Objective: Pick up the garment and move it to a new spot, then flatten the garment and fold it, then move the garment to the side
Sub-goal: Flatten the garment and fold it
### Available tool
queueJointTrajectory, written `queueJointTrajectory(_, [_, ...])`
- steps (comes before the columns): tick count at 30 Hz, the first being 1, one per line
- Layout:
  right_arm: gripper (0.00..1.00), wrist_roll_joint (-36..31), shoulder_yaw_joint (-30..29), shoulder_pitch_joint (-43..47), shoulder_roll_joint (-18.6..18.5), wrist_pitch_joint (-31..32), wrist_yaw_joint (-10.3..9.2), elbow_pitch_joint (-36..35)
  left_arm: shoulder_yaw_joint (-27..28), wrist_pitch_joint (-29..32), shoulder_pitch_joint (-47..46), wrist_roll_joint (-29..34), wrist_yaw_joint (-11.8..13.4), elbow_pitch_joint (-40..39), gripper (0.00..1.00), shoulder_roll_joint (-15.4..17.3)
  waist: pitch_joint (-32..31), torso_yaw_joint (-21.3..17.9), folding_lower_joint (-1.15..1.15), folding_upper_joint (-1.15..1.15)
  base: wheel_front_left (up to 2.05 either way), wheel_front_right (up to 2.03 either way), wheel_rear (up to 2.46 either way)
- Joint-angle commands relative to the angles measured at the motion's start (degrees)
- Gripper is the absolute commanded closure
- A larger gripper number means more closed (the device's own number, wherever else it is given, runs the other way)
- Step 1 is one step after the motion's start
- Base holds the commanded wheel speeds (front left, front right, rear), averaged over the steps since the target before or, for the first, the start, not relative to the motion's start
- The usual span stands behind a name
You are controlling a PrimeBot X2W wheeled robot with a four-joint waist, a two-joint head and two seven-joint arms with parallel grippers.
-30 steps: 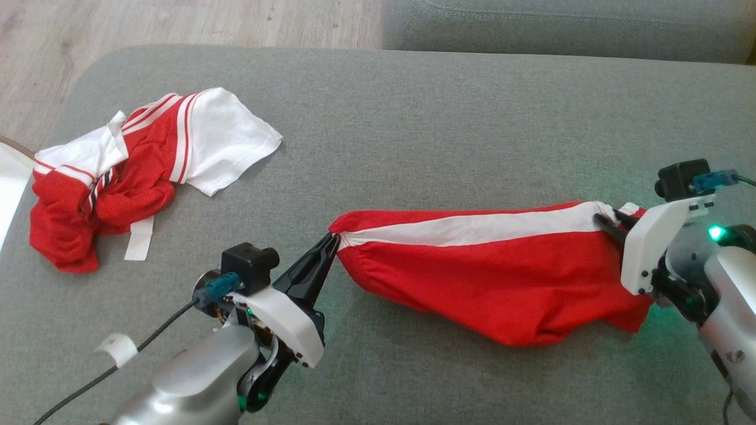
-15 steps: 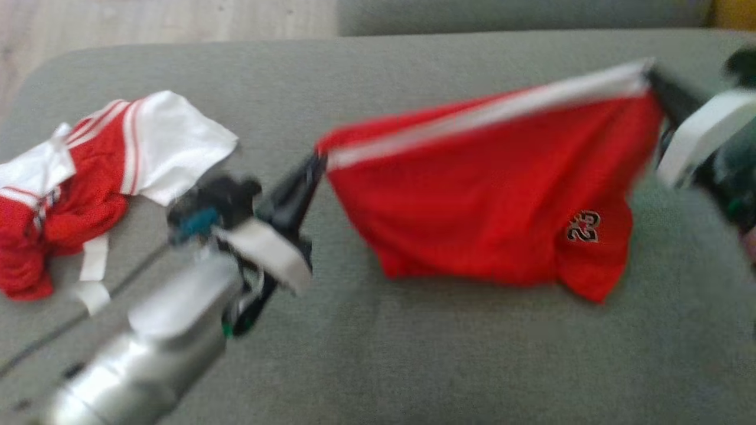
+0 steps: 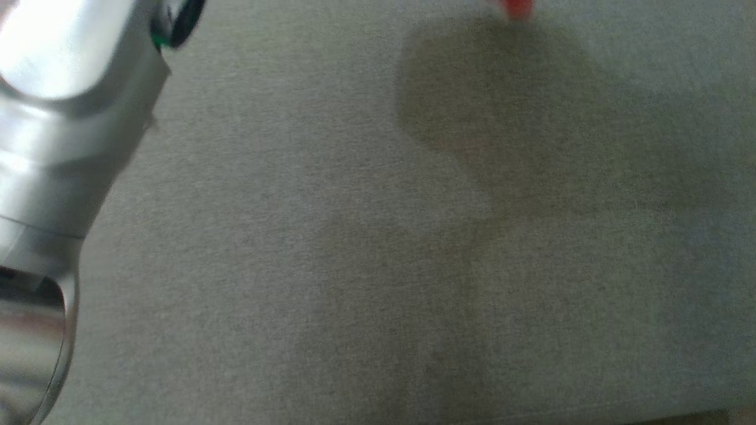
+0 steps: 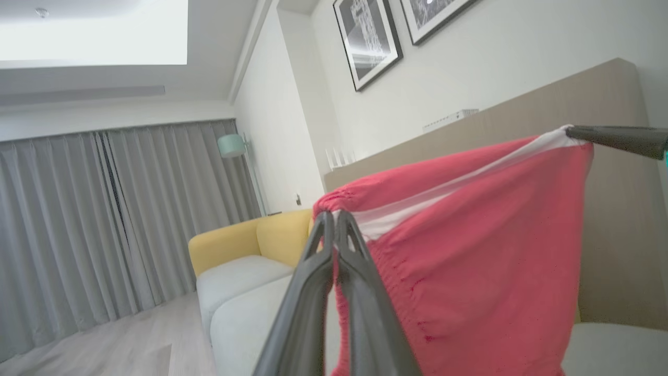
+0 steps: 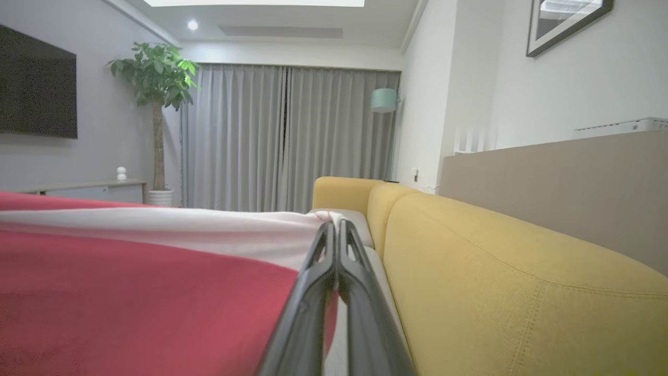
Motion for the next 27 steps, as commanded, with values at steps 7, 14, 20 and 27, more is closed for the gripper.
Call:
queueJointTrajectory(7, [1.0,3.07,-0.3,6.41,0.58,-1.76,0.37,-1.71,5.02,-0.21,8.82,4.12,-3.56,-1.95,1.0,0.23,-0.44,-1.43,-0.02,0.0,0.0,0.0,0.0])
queueJointTrajectory(14, [1.0,5.9,-0.52,24.93,0.22,-1.32,0.37,-5.09,2.88,-0.21,29.86,5.96,-5.61,-4.41,1.0,0.33,-4.18,-2.1,-0.02,0.0,0.0,0.0,0.0])
queueJointTrajectory(20, [1.0,8.05,-3.42,43.81,-0.28,-0.03,0.37,-9.4,-1.16,-0.21,48.38,6.69,-5.91,-7.1,1.0,1.27,-10.61,-2.44,-0.02,0.0,0.0,0.0,0.0])
queueJointTrajectory(27, [1.0,7.91,-13.08,67.29,-0.28,4.73,0.37,-20.92,-5.61,-0.05,64.95,3.96,-5.95,-10.62,1.0,3.1,-17.46,-1.91,-0.02,0.0,0.0,0.0,0.0])
